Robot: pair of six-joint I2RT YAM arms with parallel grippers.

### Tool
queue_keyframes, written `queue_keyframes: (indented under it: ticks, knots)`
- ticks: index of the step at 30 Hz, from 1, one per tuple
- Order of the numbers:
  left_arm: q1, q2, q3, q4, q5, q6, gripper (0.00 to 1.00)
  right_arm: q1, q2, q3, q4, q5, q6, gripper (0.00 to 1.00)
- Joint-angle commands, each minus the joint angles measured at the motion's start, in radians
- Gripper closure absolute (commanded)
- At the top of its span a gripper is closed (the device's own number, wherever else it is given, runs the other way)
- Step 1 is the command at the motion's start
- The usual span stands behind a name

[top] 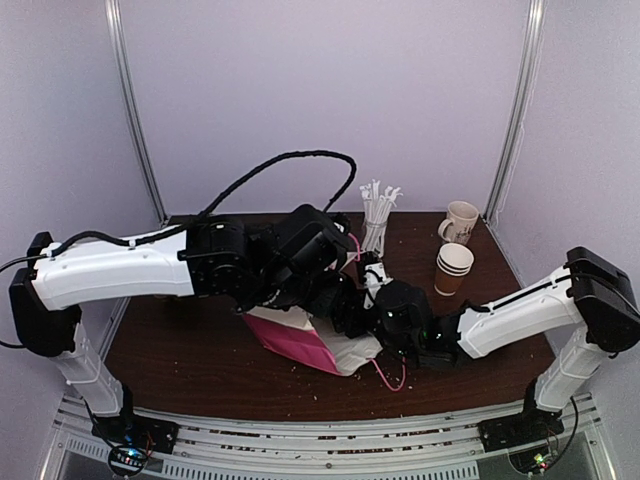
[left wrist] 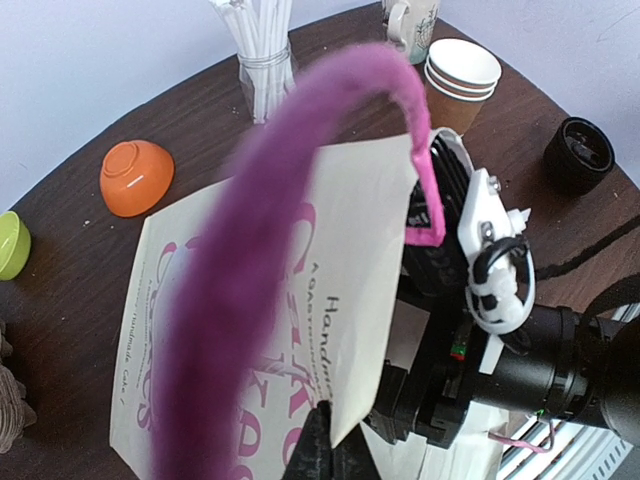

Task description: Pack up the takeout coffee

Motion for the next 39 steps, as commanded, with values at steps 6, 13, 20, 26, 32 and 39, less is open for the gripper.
queue_keyframes:
  ticks: [6, 13, 20, 26, 32, 39]
  knots:
    - [0.003, -0.038, -0.008, 0.043, 0.030, 0.007, 1.00, 0.002, 0.076, 0.042, 0.104, 0.076, 0.063, 0.57]
    - [0.002, -0.042, -0.013, 0.042, 0.044, 0.003, 1.00, 0.001, 0.136, 0.080, 0.091, 0.088, 0.077, 0.57]
    - [0.002, -0.048, -0.017, 0.042, 0.054, -0.006, 1.00, -0.003, 0.198, 0.119, 0.037, 0.086, 0.098, 0.57]
    - [0.001, -0.046, -0.012, 0.043, 0.072, -0.011, 1.00, -0.009, 0.224, 0.152, -0.024, 0.093, 0.104, 0.58]
    - [0.001, -0.053, 0.017, 0.074, 0.115, -0.014, 1.00, -0.031, 0.176, 0.186, -0.176, 0.047, 0.084, 0.58]
    - [0.001, -0.090, 0.015, 0.174, 0.201, -0.055, 1.00, -0.063, 0.046, 0.255, -0.498, -0.084, 0.012, 0.58]
